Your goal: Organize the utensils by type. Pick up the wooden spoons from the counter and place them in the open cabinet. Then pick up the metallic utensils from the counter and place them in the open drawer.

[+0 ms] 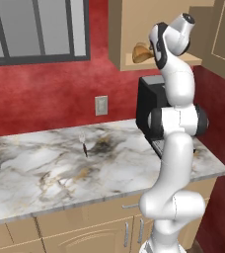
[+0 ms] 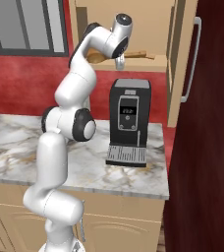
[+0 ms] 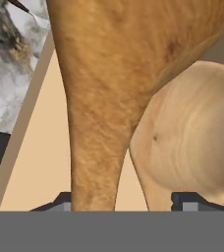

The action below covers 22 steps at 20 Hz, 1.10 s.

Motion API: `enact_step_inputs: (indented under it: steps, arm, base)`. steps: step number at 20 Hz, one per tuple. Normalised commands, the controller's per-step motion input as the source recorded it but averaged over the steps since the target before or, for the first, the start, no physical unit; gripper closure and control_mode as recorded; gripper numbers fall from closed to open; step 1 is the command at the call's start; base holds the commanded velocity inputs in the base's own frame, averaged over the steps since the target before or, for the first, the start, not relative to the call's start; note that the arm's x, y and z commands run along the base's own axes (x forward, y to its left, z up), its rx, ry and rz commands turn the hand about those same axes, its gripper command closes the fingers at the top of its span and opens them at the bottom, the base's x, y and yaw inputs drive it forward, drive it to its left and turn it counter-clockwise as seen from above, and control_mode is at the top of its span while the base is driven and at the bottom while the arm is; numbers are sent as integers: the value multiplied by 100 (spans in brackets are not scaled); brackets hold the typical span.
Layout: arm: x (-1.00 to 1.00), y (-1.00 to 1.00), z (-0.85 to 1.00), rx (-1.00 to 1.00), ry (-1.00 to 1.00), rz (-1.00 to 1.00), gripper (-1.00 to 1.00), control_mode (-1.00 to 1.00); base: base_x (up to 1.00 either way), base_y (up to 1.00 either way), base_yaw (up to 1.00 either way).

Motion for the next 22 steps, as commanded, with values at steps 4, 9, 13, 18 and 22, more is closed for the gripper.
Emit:
enact_step_inputs:
  steps: [4, 9, 13, 18, 22]
  arm:
    - [0, 4, -29, 5, 0, 0, -100, -100]
    - [-10, 5, -26, 2, 0, 0, -100, -100]
    - [-10, 3, -30, 1, 0, 0, -100, -100]
    - [-9, 5, -31, 0, 0, 0, -100, -100]
    - [-8, 5, -29, 0, 0, 0, -100, -100]
  base:
    - [0, 0, 0]
    - [0, 0, 0]
    - [0, 0, 0]
    - [0, 0, 0]
    - [0, 0, 0]
